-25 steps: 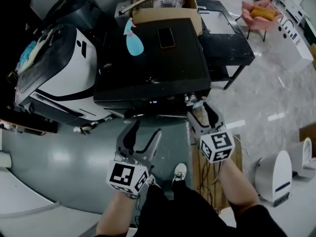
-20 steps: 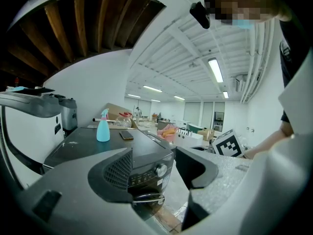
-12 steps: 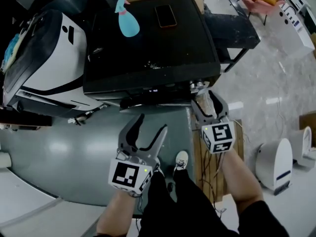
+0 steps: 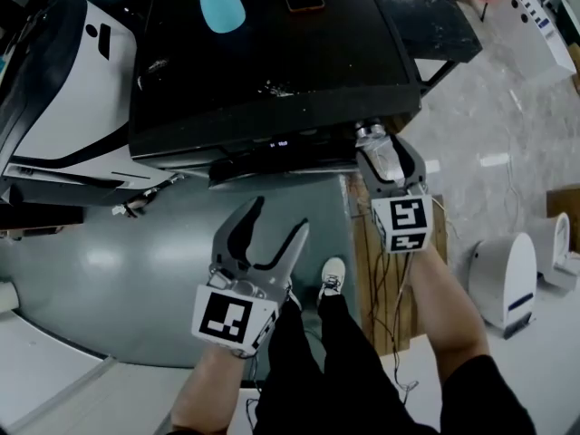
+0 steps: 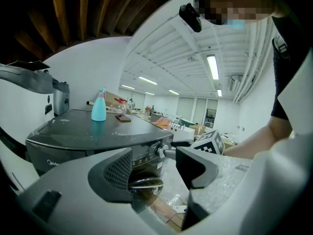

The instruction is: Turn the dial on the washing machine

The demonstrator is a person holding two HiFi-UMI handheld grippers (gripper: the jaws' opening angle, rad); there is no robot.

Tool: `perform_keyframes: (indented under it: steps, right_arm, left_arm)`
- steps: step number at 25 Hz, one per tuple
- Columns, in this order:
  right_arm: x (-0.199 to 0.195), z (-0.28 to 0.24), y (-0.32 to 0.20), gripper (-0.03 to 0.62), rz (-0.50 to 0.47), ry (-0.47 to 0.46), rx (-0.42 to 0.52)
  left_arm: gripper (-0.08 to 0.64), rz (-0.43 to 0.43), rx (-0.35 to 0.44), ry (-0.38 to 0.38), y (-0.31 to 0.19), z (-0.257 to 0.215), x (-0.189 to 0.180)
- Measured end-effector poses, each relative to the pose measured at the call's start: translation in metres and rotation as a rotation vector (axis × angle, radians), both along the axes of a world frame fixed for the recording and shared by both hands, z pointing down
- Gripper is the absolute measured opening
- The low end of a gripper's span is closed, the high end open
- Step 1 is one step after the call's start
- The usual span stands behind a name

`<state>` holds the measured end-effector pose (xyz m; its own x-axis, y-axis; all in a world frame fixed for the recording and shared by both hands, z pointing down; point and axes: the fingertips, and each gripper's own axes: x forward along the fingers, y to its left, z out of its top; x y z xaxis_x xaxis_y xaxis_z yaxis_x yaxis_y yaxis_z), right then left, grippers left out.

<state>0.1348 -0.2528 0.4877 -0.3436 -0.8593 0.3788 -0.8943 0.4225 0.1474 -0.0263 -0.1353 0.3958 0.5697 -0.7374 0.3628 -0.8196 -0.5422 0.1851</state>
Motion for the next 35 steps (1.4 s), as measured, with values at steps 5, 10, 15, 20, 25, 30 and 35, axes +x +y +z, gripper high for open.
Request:
perform_keyframes:
  steps: [5,10,15,20,25,30,35]
  right_arm:
    - [-0.002,0.014,-0.011,0.267,-0.005,0.047,0.016]
    - [-0.003,0.023,-0.02,0.267,0.001,0.1,0.036]
    - [-0.001,0.026,-0.022,0.261,0.029,0.089,0.05]
    - [0.004,0.03,-0.022,0.259,0.073,-0.049,0.005]
    - [0.011,0.034,-0.022,0.261,0.133,-0.32,-0.08]
    - [0.013,0.035,-0.021,0.261,0.146,-0.386,-0.091]
    - [0.012,0.035,-0.019,0.268,0.135,-0.363,-0.087]
  left_arm:
    - [0.261,0.01,-0.012,0.007,-0.004,0.016,-0.003]
    - [0.259,0.009,-0.024,0.015,-0.009,0.029,-0.007]
    - [0.261,0.004,-0.04,0.024,-0.009,0.039,-0.01]
    - [0.259,0.005,-0.042,0.033,-0.009,0.041,-0.01]
    - [0.259,0.01,-0.04,0.041,-0.007,0.041,-0.006]
    - [0.259,0.015,-0.038,0.045,-0.006,0.04,-0.001]
    - [0.259,0.018,-0.034,0.049,-0.004,0.04,0.002]
